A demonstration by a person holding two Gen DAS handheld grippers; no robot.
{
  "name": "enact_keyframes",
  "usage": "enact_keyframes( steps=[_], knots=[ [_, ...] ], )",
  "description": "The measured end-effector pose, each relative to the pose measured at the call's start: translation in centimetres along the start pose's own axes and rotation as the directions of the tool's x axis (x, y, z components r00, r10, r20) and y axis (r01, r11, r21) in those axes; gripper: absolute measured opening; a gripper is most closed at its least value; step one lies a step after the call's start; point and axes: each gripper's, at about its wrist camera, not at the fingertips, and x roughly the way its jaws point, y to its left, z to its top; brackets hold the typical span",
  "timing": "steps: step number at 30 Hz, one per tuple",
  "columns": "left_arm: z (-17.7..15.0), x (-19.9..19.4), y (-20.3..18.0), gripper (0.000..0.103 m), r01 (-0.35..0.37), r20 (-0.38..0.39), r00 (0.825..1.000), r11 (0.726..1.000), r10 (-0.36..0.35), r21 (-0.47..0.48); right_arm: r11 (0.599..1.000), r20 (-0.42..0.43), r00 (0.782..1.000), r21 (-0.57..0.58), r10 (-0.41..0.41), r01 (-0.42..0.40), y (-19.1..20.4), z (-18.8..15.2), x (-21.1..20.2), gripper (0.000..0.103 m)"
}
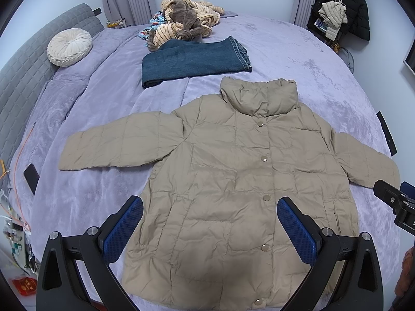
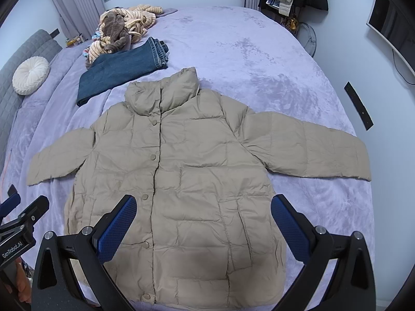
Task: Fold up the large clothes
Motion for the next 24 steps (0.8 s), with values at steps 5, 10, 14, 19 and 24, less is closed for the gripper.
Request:
enact_keyframes(
  steps=[5,10,14,19,24],
  knots=[
    [0.04,-0.02,-0.01,0.103,0.000,0.000,1.000,1.000,0.000,0.001,1.000,0.000,1.000,-0.001,0.000,0.000,0.05,-0.03,-0.03,0.103],
    [0.03,-0.02,-0.02,0.103,0.000,0.000,1.000,1.000,0.000,0.000,1.000,0.000,1.000,0.000,0.000,0.000,0.11,-0.04,-0.04,0.103],
    [0.04,-0.02,-0.02,0.103,-0.001,0.000,1.000,1.000,0.001,0.000,1.000,0.000,1.000,0.001,0.000,0.000,0.09,-0.05,-0.03,0.103],
    [0.00,0.01,-0.03,0.103,-0.002,0.001,1.000,1.000,0.002,0.001,1.000,0.001,1.000,0.001,0.000,0.000,0.10,-0.08,-0.05,0.103],
    [-0.03,0.13,0.12,0.103,-0.002,0.000,1.000,1.000,0.002,0.000,1.000,0.001,1.000,0.000,0.001,-0.001,0.07,-0.09,-0.05,0.103]
  ],
)
